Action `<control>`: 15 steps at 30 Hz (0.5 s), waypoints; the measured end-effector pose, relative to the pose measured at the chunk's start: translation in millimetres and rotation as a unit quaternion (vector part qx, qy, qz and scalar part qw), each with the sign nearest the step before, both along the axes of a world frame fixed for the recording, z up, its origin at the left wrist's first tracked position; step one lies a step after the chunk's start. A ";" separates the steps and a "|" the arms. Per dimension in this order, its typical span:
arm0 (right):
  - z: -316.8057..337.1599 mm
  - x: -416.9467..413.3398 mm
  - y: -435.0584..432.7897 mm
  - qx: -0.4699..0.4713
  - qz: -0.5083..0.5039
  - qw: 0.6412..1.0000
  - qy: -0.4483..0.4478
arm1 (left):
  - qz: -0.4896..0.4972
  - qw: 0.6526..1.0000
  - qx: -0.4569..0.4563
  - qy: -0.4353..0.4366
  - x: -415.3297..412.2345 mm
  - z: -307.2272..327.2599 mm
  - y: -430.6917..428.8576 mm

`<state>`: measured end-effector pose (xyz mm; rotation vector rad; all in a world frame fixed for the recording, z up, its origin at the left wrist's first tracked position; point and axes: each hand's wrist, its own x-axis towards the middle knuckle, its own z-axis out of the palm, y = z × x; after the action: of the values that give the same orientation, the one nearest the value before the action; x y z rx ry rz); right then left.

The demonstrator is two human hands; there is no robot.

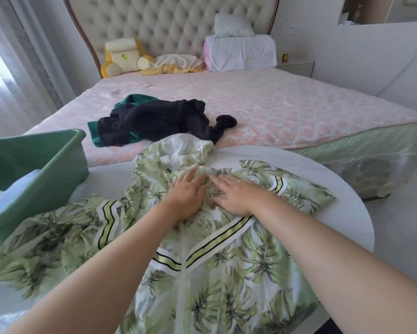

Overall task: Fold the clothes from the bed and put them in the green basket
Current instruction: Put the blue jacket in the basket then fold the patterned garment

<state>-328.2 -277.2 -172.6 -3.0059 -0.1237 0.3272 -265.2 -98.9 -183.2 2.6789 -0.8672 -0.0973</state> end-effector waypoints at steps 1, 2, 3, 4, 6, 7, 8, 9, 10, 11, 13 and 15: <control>-2.6 2.6 -3.3 -0.034 -0.015 0.999 -0.002 | 0.008 0.999 -0.041 -0.018 1.8 1.4 9.7; -2.7 5.4 -5.7 -0.055 -0.037 0.998 0.001 | 0.021 0.996 -0.068 -0.052 3.5 3.2 20.3; -1.7 8.9 -6.2 -0.069 -0.061 0.996 0.006 | 0.037 0.991 -0.081 -0.103 5.5 5.0 31.1; 1.6 11.8 -3.3 -0.082 -0.084 0.993 0.013 | 0.051 0.983 -0.087 -0.154 7.7 6.6 41.7; 9.5 15.2 11.1 -0.126 -0.117 0.985 0.021 | 0.083 0.971 -0.096 -0.201 9.6 12.6 61.8; 12.6 16.0 20.8 -0.153 -0.118 0.981 0.009 | 0.101 0.970 -0.095 -0.202 9.9 15.9 71.5; 14.9 15.9 30.6 -0.172 -0.106 0.979 -0.017 | 0.121 0.970 -0.086 -0.195 11.0 19.2 82.1; 15.5 16.8 40.1 -0.174 -0.086 0.980 -0.051 | 0.139 0.970 -0.077 -0.185 11.4 23.4 92.6; 15.2 18.7 50.3 -0.156 -0.062 0.982 -0.083 | 0.153 0.971 -0.071 -0.172 11.6 26.9 104.6; 15.5 20.0 61.8 -0.127 -0.035 0.985 -0.111 | 0.168 0.971 -0.069 -0.154 11.6 30.1 117.0; 18.0 22.5 87.3 -0.066 0.019 0.985 -0.161 | 0.205 0.973 -0.061 -0.091 11.4 36.0 142.0; 23.4 24.0 113.8 -0.010 0.065 0.979 -0.192 | 0.213 0.977 0.005 -0.024 12.8 39.6 168.6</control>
<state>-304.2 -163.4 -149.2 -3.0470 -0.3523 -0.2472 -252.4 69.7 -143.6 2.8194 -0.2871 0.0636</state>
